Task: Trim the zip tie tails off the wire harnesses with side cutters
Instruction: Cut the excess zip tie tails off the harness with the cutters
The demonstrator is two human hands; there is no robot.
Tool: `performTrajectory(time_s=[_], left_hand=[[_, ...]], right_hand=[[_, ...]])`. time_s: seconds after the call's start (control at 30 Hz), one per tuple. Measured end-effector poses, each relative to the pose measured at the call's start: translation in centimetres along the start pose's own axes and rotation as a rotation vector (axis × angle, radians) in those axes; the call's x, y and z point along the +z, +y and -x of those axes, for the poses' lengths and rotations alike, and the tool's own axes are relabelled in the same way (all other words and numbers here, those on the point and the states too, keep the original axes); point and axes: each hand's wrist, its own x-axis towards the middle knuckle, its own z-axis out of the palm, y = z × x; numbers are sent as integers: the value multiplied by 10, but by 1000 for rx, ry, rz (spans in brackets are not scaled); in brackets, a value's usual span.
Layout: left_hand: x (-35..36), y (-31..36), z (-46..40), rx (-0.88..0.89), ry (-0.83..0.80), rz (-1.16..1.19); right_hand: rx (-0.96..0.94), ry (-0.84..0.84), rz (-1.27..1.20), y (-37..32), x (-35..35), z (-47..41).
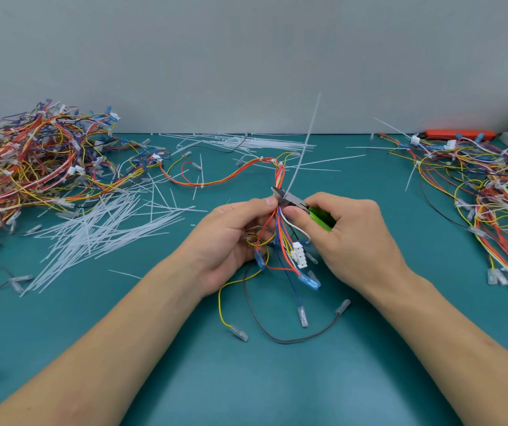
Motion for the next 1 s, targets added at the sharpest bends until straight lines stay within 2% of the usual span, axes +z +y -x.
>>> performTrajectory(time_s=[0.2, 0.37, 1.0], left_hand=[[3, 1, 1, 2, 2, -26], [2, 1, 1, 4, -11, -29], [1, -1, 0, 7, -14, -32]], right_hand=[[31, 114, 88, 1, 1, 0], [-14, 84, 129, 3, 1, -3], [-10, 19, -9, 5, -3, -4]])
